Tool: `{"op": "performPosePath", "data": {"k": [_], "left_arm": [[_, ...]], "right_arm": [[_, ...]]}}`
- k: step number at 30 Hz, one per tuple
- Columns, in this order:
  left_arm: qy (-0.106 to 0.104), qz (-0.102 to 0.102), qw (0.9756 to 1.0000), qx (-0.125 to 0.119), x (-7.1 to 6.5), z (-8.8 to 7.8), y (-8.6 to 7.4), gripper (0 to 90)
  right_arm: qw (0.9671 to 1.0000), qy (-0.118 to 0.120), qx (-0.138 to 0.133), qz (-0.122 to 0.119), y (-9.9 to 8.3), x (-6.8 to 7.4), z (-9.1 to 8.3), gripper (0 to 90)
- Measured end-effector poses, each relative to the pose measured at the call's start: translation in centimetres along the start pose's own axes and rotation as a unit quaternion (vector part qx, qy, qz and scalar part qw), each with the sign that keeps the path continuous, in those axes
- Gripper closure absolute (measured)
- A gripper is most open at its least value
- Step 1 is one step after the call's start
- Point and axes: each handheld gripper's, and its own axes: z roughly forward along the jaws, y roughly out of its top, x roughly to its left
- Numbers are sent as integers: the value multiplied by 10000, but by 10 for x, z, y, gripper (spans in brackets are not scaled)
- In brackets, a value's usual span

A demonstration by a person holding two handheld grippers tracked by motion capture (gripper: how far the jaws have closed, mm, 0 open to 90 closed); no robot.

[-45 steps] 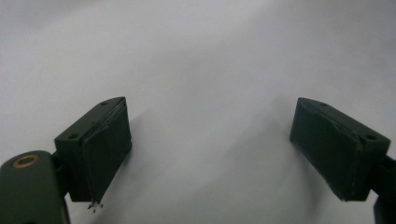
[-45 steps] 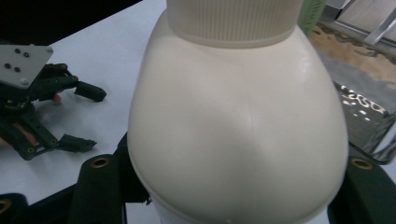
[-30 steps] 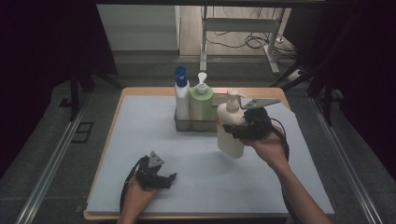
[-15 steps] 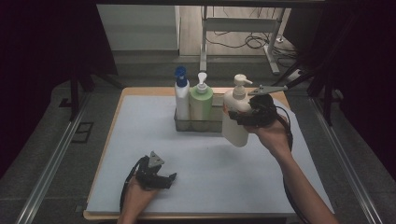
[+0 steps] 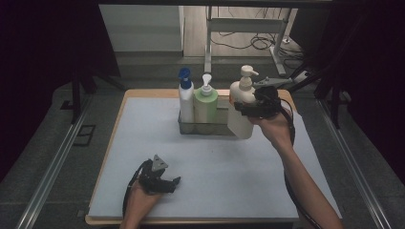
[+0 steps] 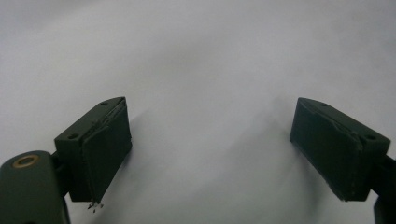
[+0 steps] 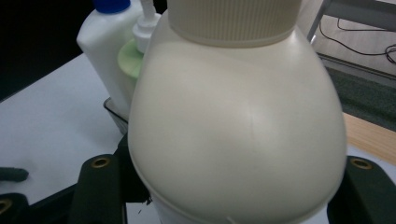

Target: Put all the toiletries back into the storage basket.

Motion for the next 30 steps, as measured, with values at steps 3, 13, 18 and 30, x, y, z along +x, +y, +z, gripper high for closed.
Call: {"op": "performPosePath", "data": {"k": [3,13,18,30], "left_arm": [[0,0,10000,0,0,0,0,123],[1,4,10000,0,0,0,0,123],[3,-1,10000,-4,0,0,0,123],[3,-1,10000,-5,0,0,0,123]], "right_arm": [[9999,-73,-54,56,3,-3,7,371],[9995,-232,-111,181,7,-10,23,371],[9991,-313,-169,235,12,-13,31,371],[9982,-453,-267,298,18,-19,50,371]]}}
